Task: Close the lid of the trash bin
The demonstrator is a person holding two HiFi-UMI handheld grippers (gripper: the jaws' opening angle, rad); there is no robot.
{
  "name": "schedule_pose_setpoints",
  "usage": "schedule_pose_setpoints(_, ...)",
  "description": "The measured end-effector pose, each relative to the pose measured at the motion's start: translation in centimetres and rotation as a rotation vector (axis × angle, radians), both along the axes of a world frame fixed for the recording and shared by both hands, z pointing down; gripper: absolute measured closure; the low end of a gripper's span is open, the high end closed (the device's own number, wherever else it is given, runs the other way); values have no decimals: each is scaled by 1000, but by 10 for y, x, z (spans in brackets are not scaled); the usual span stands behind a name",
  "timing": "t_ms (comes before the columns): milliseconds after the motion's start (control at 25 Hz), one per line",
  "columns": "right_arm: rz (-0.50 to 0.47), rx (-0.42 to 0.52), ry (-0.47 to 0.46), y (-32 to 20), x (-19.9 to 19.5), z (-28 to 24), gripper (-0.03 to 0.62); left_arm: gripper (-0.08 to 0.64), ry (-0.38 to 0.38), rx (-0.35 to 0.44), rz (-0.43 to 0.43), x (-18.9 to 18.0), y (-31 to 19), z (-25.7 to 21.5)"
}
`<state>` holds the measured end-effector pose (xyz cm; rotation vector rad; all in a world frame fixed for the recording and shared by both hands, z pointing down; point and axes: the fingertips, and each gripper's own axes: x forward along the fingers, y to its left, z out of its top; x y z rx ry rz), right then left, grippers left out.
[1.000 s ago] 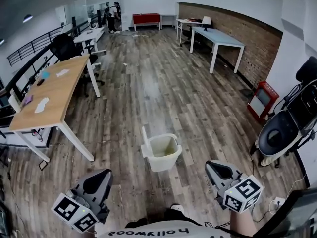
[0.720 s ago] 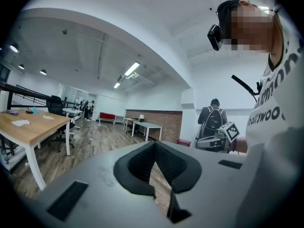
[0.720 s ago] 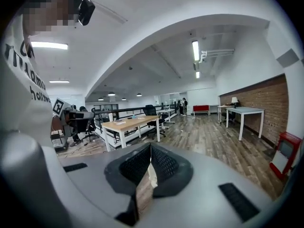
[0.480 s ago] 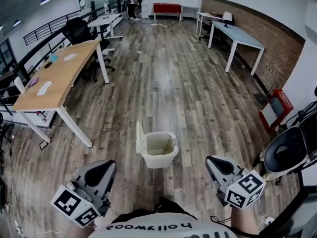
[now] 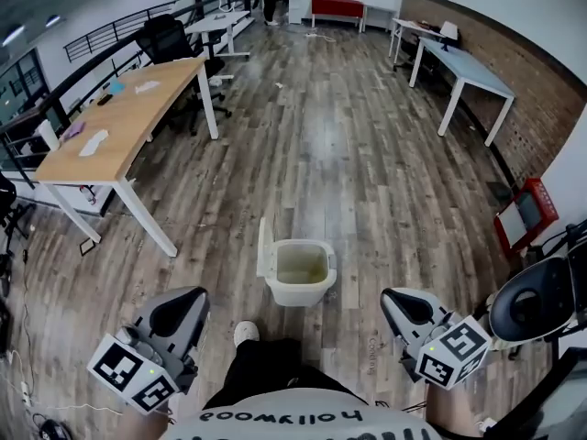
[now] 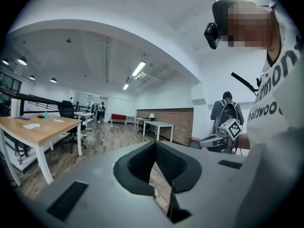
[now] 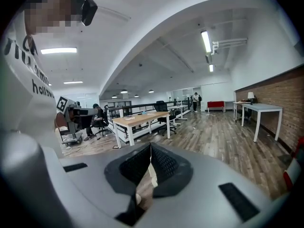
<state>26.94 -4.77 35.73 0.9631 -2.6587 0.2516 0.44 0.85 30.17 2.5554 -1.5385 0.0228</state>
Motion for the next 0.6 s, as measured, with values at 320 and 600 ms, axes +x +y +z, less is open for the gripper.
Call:
schedule_pose_setpoints(320,21,37,83,-22,5,4,581,554,26,22,-8,-12,-39,-6)
schedule_pose_setpoints(600,27,3,78,-51,-19,15,581,554,21,-14,18,-26,-67,13)
